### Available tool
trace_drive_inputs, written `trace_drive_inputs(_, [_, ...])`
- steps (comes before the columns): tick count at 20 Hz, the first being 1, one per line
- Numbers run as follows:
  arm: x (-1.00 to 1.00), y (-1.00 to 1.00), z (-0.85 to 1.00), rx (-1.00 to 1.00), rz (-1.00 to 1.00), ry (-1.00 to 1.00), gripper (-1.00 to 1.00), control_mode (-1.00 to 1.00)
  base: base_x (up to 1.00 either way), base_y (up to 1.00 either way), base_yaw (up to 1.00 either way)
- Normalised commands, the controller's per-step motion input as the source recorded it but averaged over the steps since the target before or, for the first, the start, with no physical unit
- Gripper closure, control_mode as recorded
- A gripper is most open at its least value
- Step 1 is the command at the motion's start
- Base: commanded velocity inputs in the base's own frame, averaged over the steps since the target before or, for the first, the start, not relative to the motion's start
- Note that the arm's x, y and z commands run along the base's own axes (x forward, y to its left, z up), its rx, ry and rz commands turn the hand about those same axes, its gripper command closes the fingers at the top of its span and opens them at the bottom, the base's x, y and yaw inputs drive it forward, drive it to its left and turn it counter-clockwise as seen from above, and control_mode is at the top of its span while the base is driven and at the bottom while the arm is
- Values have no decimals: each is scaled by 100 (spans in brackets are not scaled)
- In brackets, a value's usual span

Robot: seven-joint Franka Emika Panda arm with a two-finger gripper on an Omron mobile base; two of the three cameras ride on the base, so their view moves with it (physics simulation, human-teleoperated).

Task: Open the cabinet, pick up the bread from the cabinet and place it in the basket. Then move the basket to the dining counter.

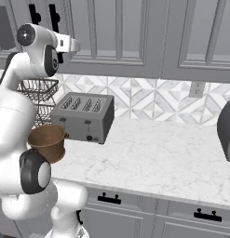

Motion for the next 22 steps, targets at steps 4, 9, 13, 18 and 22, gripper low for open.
trace_drive_inputs(4, [-72, -45, 0, 0, -3, 0, 100, -100, 0, 0, 0])
trace_drive_inputs(9, [-97, -65, 14, 0, 0, 0, 100, -100, 0, 0, 0])
trace_drive_inputs(13, [-94, -80, 5, 0, 0, 0, 100, -100, 0, 0, 0])
trace_drive_inputs(18, [-75, -82, 1, 0, 0, 2, 100, -100, 0, 0, 0])
trace_drive_inputs(22, [-88, -39, 8, 0, 0, 1, -100, -100, 0, 0, 0])
